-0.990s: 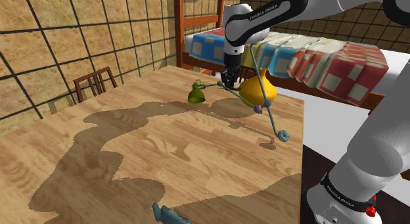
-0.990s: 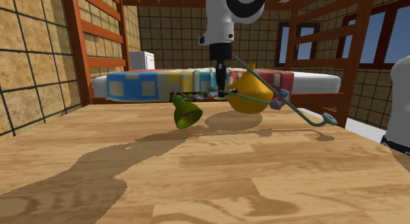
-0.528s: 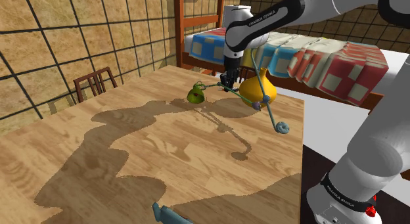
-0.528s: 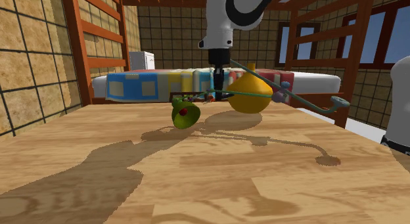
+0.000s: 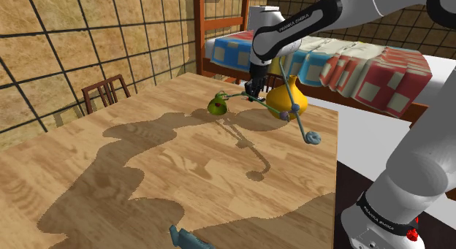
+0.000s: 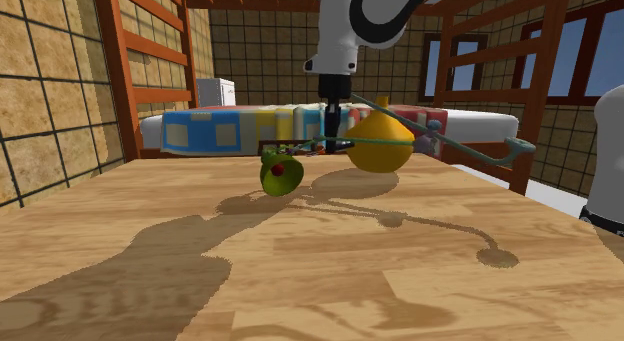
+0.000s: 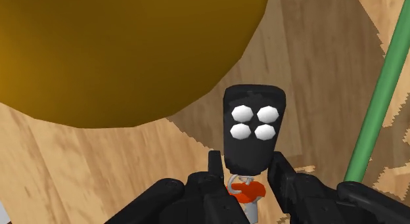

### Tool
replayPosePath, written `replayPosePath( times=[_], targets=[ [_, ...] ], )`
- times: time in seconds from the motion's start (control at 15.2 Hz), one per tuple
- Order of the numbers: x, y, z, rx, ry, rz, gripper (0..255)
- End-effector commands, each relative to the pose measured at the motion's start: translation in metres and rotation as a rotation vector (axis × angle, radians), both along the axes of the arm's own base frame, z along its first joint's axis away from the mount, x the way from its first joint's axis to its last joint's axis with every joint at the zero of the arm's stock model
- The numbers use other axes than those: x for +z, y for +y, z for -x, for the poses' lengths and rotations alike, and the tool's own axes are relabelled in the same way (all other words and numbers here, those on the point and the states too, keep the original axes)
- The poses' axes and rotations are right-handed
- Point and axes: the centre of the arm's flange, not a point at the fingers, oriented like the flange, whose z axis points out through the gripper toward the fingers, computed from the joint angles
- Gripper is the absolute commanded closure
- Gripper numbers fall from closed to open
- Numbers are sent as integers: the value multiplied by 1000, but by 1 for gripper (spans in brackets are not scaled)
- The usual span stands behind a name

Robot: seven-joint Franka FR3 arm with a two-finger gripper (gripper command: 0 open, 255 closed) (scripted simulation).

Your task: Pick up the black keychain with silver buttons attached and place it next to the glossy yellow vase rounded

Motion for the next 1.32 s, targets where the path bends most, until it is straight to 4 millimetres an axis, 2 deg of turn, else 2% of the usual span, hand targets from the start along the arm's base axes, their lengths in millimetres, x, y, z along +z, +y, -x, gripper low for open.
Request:
replayPosePath(
  times=[0.0, 0.26, 0.33, 0.4, 0.46, 0.59, 0.66, 0.92, 1.25],
  targets=[
    [-56, 8, 2, 8, 103, -13, 255],
    [-56, 8, 2, 8, 103, -13, 255],
    [-55, 7, 0, 7, 103, -13, 0],
    [-58, 4, -3, 8, 103, -14, 0],
    [-57, -1, 1, 7, 103, -15, 0],
    [-51, 8, 6, 8, 104, -15, 0],
    [-56, 8, 2, 8, 103, -13, 0],
    [-6, 8, -1, 8, 103, -13, 0],
    [-6, 8, -1, 8, 103, -13, 0]
  ],
)
